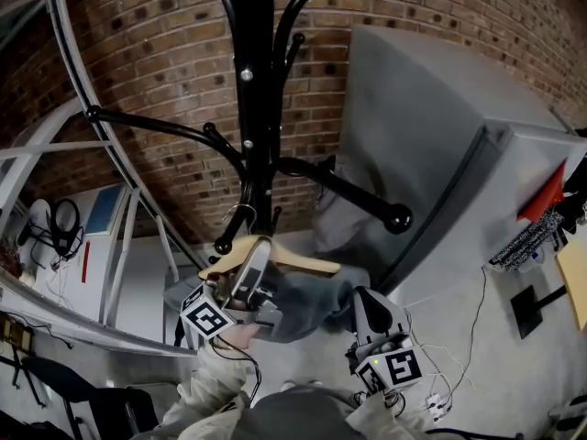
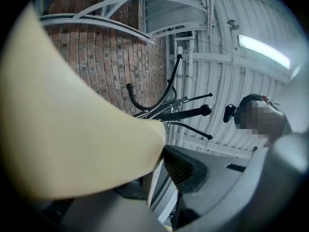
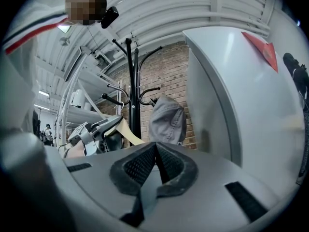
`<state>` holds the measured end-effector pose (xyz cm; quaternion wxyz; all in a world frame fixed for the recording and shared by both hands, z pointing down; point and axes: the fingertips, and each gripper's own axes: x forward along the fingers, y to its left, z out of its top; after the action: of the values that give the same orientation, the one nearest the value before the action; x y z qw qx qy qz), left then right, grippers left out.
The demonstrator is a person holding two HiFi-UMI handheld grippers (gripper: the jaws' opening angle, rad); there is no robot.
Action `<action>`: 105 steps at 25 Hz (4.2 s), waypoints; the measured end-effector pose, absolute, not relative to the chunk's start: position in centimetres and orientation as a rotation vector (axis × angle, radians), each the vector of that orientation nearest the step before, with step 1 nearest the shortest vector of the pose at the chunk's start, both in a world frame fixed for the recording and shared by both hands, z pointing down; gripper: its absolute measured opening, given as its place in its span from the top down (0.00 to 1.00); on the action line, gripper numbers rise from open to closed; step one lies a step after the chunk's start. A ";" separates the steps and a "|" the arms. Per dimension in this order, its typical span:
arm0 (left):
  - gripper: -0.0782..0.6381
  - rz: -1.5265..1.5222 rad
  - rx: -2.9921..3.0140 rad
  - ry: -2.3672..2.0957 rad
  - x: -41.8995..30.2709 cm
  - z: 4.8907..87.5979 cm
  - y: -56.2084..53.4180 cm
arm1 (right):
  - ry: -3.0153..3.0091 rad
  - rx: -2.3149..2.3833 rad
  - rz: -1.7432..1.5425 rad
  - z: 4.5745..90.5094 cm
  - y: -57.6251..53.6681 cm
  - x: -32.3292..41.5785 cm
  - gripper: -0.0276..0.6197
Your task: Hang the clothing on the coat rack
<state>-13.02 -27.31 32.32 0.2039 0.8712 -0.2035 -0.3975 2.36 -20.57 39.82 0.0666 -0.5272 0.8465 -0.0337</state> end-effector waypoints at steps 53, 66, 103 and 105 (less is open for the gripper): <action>0.67 -1.261 2.146 -0.489 -13.8 36.3 -26.7 | 2.599 -1.567 -0.159 41.2 -19.8 2.9 0.92; 0.72 -1.047 2.312 -0.747 -14.1 39.4 -22.9 | 2.637 -1.455 -0.205 41.6 -18.2 1.1 0.92; 0.88 -0.204 2.564 -1.638 -16.8 43.7 -17.1 | 2.862 -1.236 -0.220 44.1 -17.5 -4.7 0.92; 0.88 -0.199 2.553 -1.681 -17.1 43.7 -17.2 | 2.864 -1.229 -0.216 44.1 -17.7 -4.8 0.92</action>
<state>-17.08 -17.16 43.66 0.0395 0.8328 -0.5483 -0.0650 -4.80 -17.68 44.07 0.0089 -0.3933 0.9168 -0.0690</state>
